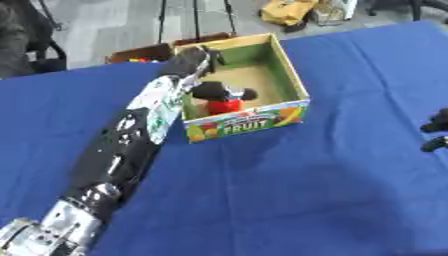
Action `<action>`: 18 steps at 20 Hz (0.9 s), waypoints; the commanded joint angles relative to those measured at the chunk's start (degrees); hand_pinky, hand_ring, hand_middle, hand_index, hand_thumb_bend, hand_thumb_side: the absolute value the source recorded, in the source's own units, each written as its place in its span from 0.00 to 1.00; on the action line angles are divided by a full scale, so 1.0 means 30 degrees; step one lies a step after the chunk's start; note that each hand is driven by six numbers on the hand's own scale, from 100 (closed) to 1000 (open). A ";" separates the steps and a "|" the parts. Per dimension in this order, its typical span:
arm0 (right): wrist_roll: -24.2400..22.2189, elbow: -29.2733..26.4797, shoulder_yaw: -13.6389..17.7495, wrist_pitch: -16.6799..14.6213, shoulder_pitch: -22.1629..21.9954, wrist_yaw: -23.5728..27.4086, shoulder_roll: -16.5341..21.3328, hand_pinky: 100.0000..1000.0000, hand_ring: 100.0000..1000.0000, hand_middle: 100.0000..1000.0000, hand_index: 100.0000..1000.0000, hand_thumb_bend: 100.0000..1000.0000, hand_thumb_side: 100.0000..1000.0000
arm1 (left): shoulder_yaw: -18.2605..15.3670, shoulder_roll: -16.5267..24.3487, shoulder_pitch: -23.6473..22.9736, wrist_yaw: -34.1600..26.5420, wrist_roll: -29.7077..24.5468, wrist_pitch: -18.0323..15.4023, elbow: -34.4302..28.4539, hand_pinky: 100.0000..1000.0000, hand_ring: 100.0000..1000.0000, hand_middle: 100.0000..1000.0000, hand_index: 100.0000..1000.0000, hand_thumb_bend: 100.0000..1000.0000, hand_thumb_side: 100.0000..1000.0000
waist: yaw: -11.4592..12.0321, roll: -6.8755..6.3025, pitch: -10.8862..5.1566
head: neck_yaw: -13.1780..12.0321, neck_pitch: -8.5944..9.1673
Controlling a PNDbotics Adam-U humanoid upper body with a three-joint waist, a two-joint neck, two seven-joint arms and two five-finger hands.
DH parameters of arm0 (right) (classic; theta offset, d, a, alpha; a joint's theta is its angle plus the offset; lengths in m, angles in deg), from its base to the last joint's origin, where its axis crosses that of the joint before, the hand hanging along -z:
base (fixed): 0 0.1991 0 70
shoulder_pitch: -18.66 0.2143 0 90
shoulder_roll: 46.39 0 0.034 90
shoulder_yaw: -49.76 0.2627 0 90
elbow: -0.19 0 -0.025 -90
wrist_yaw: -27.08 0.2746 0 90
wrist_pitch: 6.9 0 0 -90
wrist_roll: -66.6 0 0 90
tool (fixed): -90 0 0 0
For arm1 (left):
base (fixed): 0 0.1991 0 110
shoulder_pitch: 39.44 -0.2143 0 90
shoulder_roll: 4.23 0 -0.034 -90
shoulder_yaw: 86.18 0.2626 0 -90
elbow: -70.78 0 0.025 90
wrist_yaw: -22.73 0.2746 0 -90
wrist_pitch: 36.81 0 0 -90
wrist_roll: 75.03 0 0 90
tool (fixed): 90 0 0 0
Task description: Pick up objects on the table and place them in the box.
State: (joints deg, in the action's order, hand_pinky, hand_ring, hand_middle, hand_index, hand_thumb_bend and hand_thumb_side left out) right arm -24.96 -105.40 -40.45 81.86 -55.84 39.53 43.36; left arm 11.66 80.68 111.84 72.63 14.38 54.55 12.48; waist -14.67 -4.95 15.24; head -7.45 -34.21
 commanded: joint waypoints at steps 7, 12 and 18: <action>0.0199 -0.0200 0.0329 -0.0087 -0.0022 -0.0003 0.0076 0.43 0.60 0.55 0.64 0.00 0.82 | -0.0717 0.4033 -0.4414 -1.1741 0.3967 -0.1603 -1.0207 0.66 0.51 0.49 0.73 0.91 0.82 | 0.1451 0.0364 -0.0673 | 0.0843 -0.0299; 0.0246 -0.0268 0.0393 -0.0102 0.0126 -0.0023 0.0098 0.43 0.60 0.55 0.64 0.00 0.82 | -0.1500 0.4018 -0.9269 -1.5526 0.4981 -0.1504 -1.3225 0.65 0.48 0.45 0.72 0.74 0.86 | 0.2235 0.0374 -0.0549 | 0.1177 -0.0448; 0.0278 -0.0298 0.0427 -0.0084 0.0115 -0.0053 0.0059 0.43 0.60 0.55 0.64 0.00 0.82 | -0.2344 0.1681 -1.3101 -1.6966 0.6473 -0.2177 -1.3588 0.64 0.47 0.44 0.71 0.67 0.88 | 0.2746 0.0525 -0.0370 | 0.0780 -0.1101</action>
State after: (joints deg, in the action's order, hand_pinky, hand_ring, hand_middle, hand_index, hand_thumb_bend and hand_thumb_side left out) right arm -24.34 -105.38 -39.58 81.62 -56.18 39.54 42.93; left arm 5.65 86.14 72.18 22.57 32.85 48.49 -27.10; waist -6.39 -3.58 14.97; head -4.74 -36.81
